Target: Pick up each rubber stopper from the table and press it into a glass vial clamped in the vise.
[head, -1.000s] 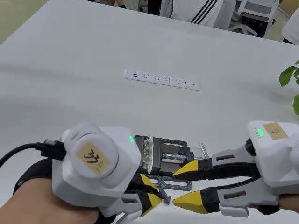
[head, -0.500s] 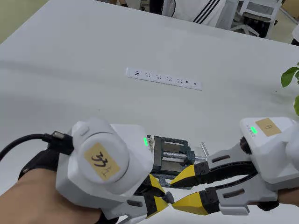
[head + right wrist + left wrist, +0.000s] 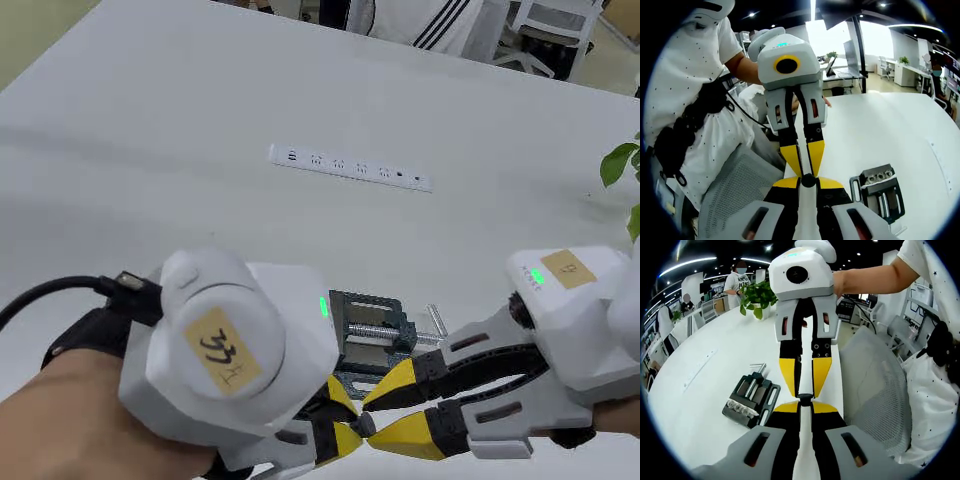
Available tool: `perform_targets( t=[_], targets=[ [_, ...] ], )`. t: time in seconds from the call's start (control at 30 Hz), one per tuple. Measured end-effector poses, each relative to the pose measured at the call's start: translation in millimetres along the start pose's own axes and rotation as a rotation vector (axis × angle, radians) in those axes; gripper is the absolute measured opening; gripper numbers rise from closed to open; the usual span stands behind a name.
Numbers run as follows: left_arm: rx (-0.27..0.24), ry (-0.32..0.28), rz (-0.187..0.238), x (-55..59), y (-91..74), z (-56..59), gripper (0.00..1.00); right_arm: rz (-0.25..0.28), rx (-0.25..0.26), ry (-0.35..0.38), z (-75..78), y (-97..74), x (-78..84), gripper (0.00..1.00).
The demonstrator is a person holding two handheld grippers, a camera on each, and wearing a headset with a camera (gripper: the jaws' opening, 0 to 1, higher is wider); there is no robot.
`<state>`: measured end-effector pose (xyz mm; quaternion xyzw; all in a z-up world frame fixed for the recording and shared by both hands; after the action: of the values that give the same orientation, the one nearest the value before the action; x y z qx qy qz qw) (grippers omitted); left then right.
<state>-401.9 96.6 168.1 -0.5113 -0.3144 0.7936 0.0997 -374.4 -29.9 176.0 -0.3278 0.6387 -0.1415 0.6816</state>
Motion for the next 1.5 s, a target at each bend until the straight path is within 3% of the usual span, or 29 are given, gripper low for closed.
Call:
perform_targets(
  t=[0.73,1.5],
  targets=[
    [0.023,0.014,0.009,-2.0,-5.5,-1.2,0.04,0.008,-0.008,-0.019,1.1,-2.9,-3.7,0.07],
    [0.043,-0.023,0.040,-2.3,-10.1,-4.7,0.04,-0.001,0.001,-0.053,3.9,-2.3,-9.2,0.06]
  ],
)
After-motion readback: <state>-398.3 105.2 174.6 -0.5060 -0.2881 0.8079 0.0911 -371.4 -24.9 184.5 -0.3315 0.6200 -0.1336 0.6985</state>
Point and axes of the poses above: the centre of the closed fingertips' face, and the gripper's own axes: y roughly forward along the fingers, z roughly to its right, x roughly out of its underside, the point moved 9 cm from there along -y, roughly backward along the fingers, and after that the axes turned 14 degrees about -y, right-handed, at the moved point
